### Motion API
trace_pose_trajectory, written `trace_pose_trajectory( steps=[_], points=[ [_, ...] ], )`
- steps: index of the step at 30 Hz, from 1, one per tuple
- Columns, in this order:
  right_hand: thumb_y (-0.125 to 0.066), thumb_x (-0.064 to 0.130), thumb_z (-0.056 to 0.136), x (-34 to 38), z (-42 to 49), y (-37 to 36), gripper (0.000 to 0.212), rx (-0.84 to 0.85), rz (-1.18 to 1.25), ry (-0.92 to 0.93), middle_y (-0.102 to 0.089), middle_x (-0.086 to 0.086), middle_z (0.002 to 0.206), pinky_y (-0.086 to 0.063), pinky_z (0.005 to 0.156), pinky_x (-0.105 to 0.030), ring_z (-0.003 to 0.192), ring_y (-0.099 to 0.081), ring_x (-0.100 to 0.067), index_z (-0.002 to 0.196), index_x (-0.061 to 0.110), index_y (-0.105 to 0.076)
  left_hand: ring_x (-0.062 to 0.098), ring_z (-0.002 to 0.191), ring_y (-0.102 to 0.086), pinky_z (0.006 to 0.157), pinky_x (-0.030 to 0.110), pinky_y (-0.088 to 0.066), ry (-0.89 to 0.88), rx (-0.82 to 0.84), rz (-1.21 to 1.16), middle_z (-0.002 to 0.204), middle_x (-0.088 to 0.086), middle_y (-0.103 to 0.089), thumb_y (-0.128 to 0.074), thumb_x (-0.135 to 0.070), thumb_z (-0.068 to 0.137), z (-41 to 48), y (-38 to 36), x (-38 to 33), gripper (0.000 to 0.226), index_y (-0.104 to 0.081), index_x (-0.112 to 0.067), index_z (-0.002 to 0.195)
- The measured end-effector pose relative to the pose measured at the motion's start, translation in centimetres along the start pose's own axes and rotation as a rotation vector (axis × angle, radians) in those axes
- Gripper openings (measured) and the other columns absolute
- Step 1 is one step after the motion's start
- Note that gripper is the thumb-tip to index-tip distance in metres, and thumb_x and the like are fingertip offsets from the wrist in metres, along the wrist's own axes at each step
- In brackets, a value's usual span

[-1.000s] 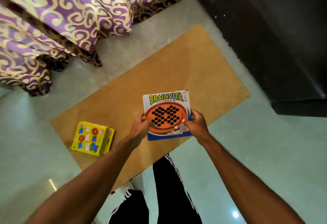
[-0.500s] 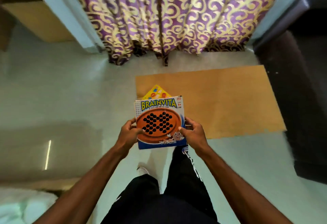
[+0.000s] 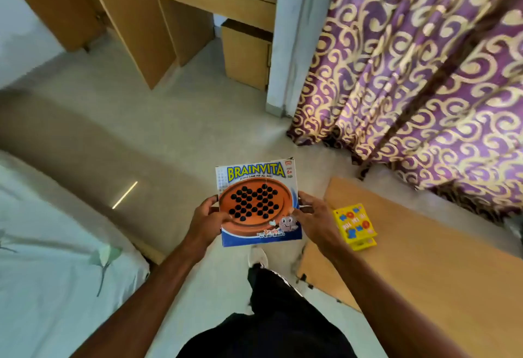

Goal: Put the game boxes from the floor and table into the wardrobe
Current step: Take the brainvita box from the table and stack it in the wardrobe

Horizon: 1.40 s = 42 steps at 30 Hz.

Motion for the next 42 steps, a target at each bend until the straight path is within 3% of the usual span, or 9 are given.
trace_pose_trajectory(
  steps=[7,16,20,25,28,32,34,37,42],
  points=[
    [-0.070,0.018,0.086,7.5,12.5,-6.9,0.032,0.113,-0.047,0.051,-0.073,0.004,0.103,-0.063,0.075,-0.039,0.085,-0.074,-0.017,0.117,0.026,-0.067,0.026,0.089,-0.071,0.078,0.042,-0.059,-0.020,-0.087,-0.059,0.097,0.011,-0.070,-0.061,0.005,0.082,8.8,7.3,-6.4,0.049,-0.058,-0.016,0.125],
    [-0.070,0.020,0.085,18.8,28.0,-18.2,0.026,0.288,-0.212,0.116,-0.074,0.007,0.098,-0.062,0.077,-0.046,0.083,-0.074,-0.015,0.109,0.028,-0.069,0.013,0.072,-0.072,0.059,0.027,-0.055,0.004,-0.244,-0.215,0.086,0.003,-0.071,-0.059,0.008,0.083,18.8,17.7,-14.7,0.043,-0.059,-0.027,0.108],
    [-0.070,0.017,0.086,24.4,34.3,-25.9,0.023,0.384,-0.313,0.218,-0.072,0.010,0.096,-0.062,0.077,-0.042,0.085,-0.072,-0.014,0.108,0.022,-0.069,0.013,0.069,-0.074,0.055,0.026,-0.056,0.019,-0.320,-0.341,0.083,0.004,-0.073,-0.056,0.012,0.082,24.3,24.7,-16.9,0.044,-0.062,-0.025,0.105],
    [-0.070,0.018,0.087,30.9,41.4,-37.4,0.032,0.471,-0.372,0.300,-0.070,0.003,0.107,-0.062,0.074,-0.040,0.087,-0.071,-0.014,0.118,0.020,-0.066,0.023,0.077,-0.076,0.065,0.038,-0.060,0.012,-0.386,-0.424,0.087,0.008,-0.077,-0.054,0.015,0.078,31.2,35.3,-19.1,0.050,-0.063,-0.018,0.114],
    [-0.070,0.017,0.086,35.1,44.8,-44.7,0.028,0.505,-0.386,0.318,-0.071,0.003,0.105,-0.062,0.075,-0.042,0.087,-0.072,-0.015,0.114,0.022,-0.068,0.023,0.077,-0.075,0.067,0.042,-0.059,0.031,-0.418,-0.418,0.087,0.006,-0.077,-0.056,0.011,0.075,34.5,42.6,-21.3,0.052,-0.064,-0.019,0.117],
    [-0.071,0.016,0.084,40.3,49.2,-53.3,0.026,0.481,-0.387,0.339,-0.071,-0.003,0.105,-0.062,0.075,-0.043,0.087,-0.071,-0.016,0.104,0.031,-0.067,0.034,0.089,-0.073,0.080,0.056,-0.057,-0.002,-0.490,-0.386,0.094,0.014,-0.075,-0.059,-0.006,0.060,38.1,51.3,-24.7,0.059,-0.068,-0.024,0.115],
    [-0.071,0.017,0.084,42.7,51.3,-57.4,0.024,0.474,-0.396,0.326,-0.072,-0.002,0.106,-0.062,0.076,-0.043,0.087,-0.072,-0.016,0.107,0.024,-0.069,0.033,0.087,-0.072,0.075,0.052,-0.058,-0.019,-0.544,-0.334,0.093,0.015,-0.074,-0.062,-0.007,0.064,40.0,55.3,-26.6,0.057,-0.066,-0.019,0.120],
    [-0.074,0.019,0.084,46.1,55.1,-63.3,0.042,0.446,-0.404,0.336,-0.069,-0.004,0.111,-0.062,0.078,-0.043,0.090,-0.071,-0.018,0.124,0.016,-0.065,0.024,0.078,-0.070,0.068,0.043,-0.060,-0.059,-0.646,-0.297,0.088,0.011,-0.070,-0.066,0.003,0.080,43.5,60.9,-29.3,0.044,-0.063,-0.013,0.122],
    [-0.077,0.018,0.081,51.9,63.0,-73.1,0.052,0.416,-0.393,0.350,-0.067,-0.006,0.115,-0.062,0.078,-0.040,0.091,-0.070,-0.019,0.131,0.013,-0.061,0.019,0.078,-0.069,0.064,0.040,-0.061,-0.077,-0.736,-0.188,0.089,0.005,-0.069,-0.075,-0.003,0.079,51.3,70.5,-33.8,0.050,-0.061,-0.012,0.126]
  ],
)
Point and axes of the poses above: each hand's wrist, its own z-axis towards the middle knuckle, its own y-axis out of the back of the hand, x = y × z, the point moved 4 cm from there along z, towards the middle knuckle
